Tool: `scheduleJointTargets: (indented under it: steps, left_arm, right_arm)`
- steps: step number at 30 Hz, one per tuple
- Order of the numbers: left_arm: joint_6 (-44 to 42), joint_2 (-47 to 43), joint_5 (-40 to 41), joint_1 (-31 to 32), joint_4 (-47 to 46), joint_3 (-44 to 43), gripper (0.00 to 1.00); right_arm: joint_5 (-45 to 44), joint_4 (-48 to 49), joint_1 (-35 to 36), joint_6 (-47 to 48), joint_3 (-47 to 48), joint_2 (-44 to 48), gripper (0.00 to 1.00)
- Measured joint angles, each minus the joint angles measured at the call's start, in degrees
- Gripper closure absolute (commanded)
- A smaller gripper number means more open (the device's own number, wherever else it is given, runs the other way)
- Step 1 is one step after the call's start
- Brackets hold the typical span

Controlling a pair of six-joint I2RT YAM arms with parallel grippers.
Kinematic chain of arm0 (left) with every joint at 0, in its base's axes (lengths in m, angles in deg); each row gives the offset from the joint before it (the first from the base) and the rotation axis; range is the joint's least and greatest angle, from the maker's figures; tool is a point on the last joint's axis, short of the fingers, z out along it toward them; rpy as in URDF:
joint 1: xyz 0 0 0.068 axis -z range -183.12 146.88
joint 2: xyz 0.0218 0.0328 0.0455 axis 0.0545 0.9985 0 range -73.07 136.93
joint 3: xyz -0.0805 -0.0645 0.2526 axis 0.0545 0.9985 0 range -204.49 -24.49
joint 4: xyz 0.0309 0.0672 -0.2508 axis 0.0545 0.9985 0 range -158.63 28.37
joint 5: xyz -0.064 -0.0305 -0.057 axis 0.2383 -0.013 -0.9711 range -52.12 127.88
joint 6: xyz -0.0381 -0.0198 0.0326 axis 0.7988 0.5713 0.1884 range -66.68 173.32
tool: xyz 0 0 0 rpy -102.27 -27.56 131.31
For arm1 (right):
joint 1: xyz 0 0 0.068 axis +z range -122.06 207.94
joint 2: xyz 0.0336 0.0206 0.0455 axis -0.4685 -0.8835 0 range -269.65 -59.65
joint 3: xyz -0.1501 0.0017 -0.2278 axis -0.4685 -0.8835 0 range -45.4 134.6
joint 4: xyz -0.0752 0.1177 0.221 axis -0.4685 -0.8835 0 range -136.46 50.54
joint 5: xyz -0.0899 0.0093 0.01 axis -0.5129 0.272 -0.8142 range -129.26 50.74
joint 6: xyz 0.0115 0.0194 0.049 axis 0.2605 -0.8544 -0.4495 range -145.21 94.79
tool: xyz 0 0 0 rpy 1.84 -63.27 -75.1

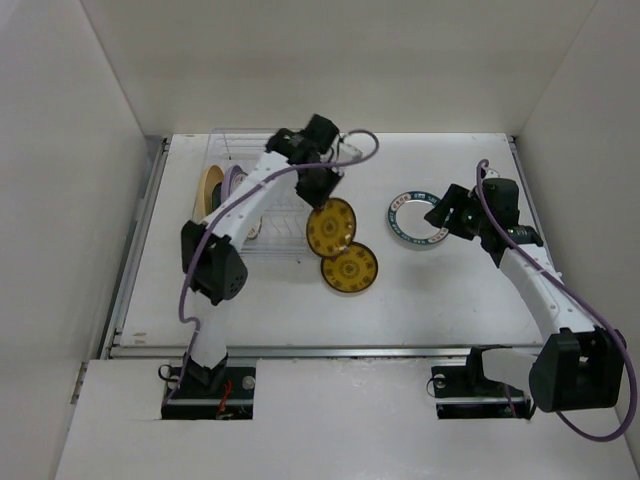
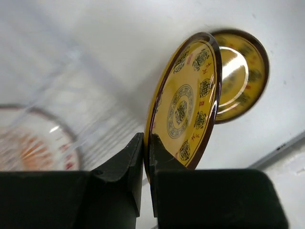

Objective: Unload the plates from the dish rack

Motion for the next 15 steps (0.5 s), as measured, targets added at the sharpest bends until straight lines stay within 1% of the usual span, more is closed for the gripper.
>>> scheduleJointTargets:
  steps: [4, 8, 9, 11, 13, 14, 15]
  left_arm:
    - [-1.4, 8.3, -5.4, 4.8, -0.3, 5.3, 1.00]
    - [-1.8, 12.5, -9.3, 5.8, -0.6, 6.7, 1.00]
    - [-1.8, 12.6, -9.9, 5.7, -0.7, 6.7, 0.96]
    - [-2.0, 12.5, -10.5, 5.6, -0.7, 6.5, 0.80]
    - [-2.3, 12.7, -10.4, 5.5, -0.9, 6.5, 0.68]
    - [-2.7, 12.8, -10.3, 5.5, -0.9, 6.5, 0.54]
    - [-3.1, 12.9, -10.1, 5.5, -0.9, 6.5, 0.50]
  right_arm:
    - [0.2, 0.0, 0.0, 0.0, -0.5, -0.2, 0.32]
    - [0.1, 0.0, 0.0, 0.0, -0.8, -0.2, 0.32]
    - [0.1, 0.0, 0.0, 0.0, -0.9, -0.2, 0.32]
    - [0.1, 0.0, 0.0, 0.0, -1.0, -0.2, 0.32]
    - [0.1, 0.0, 0.0, 0.0, -1.1, -0.1, 0.32]
    - [0.1, 0.0, 0.0, 0.0, -1.2, -0.1, 0.32]
    - [0.1, 0.0, 0.0, 0.0, -1.2, 0.0, 0.32]
